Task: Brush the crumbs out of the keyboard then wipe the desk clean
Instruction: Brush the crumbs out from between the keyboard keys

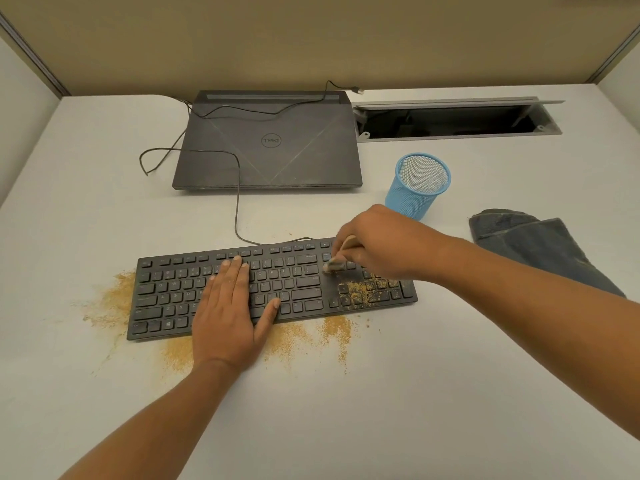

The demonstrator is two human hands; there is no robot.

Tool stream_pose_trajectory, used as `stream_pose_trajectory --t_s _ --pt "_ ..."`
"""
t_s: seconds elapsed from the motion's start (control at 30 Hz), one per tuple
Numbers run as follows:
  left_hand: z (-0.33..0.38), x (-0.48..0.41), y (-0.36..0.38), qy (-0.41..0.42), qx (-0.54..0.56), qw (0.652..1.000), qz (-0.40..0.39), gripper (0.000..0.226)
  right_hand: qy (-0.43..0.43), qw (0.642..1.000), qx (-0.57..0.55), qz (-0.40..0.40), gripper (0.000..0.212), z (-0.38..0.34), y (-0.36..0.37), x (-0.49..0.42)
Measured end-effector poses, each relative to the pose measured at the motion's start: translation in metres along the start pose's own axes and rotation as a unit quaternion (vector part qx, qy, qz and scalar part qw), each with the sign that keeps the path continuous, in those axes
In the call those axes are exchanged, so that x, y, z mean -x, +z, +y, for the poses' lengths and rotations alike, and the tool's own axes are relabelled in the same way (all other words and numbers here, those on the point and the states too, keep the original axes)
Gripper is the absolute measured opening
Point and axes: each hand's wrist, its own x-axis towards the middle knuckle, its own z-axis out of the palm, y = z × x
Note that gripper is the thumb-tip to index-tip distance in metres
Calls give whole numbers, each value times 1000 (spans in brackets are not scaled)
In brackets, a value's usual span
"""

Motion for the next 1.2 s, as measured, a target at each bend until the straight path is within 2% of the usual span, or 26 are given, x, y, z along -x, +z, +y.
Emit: stream_pose_trajectory --t_s 0.07,0.2,0.37,0.5,0.63,0.8,0.93,1.07,1.2 --pt "0 0 0 1 2 1000 1 83 -9 1000 7 -3 18 -5 6 -5" --pt "-1 0 1 1 4 1000 0 82 -2 997 35 -69 18 -3 5 -5" --pt "-1 0 1 0 5 1000 2 82 16 1000 -13 10 16 5 -1 -11" --pt "-1 0 1 -1 5 1000 3 82 14 998 1 -58 16 4 0 -14" --pt "-1 0 1 -2 7 1000 0 82 5 1000 -12 15 16 -1 2 -19" --pt "-1 0 1 -2 8 1000 3 82 2 998 7 -60 16 -2 -2 -20" --pt "0 0 1 -2 9 1000 2 82 -4 1000 -10 -4 17 0 -2 -21" --pt "-1 0 2 0 6 1000 3 82 -12 995 7 -100 16 1 0 -13" --pt "-1 0 2 0 7 1000 2 81 -23 999 2 -40 16 -1 -2 -7"
